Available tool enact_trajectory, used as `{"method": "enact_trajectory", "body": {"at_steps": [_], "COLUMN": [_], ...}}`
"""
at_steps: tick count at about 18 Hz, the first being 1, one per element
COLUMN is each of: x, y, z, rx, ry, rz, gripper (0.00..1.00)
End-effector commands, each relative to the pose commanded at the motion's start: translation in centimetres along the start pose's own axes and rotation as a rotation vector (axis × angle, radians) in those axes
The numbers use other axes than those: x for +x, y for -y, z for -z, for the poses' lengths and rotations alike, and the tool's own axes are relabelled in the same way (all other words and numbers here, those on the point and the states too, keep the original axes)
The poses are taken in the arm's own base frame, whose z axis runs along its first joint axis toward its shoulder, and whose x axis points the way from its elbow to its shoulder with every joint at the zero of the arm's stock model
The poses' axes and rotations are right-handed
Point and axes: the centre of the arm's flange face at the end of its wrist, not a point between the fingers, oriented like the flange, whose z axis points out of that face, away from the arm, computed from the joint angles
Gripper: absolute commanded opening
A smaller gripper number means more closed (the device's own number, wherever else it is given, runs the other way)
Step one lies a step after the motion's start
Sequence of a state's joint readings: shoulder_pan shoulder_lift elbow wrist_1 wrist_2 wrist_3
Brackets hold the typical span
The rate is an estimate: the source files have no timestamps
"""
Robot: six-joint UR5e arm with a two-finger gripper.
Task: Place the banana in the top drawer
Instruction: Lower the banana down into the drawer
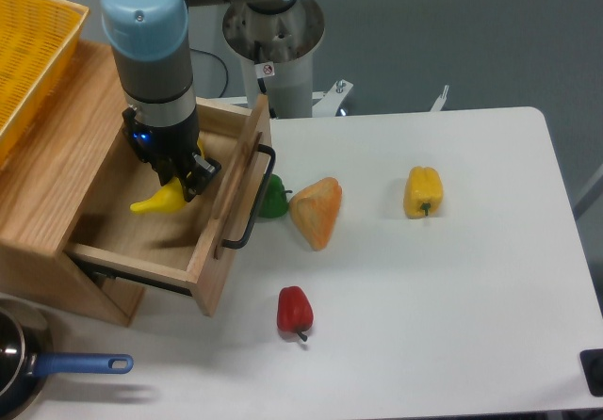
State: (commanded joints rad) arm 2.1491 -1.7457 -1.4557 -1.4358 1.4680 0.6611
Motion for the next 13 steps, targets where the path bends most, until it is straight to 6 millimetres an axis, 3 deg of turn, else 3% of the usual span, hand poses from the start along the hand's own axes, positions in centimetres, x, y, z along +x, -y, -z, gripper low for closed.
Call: {"method": "enact_trajectory", "body": {"at_steps": [13], "x": [0.13], "y": [0.07], "z": [-0.18], "rx": [-0.003], "ry": [-0.001], "rz": [0.026], "gripper": [0.42]}}
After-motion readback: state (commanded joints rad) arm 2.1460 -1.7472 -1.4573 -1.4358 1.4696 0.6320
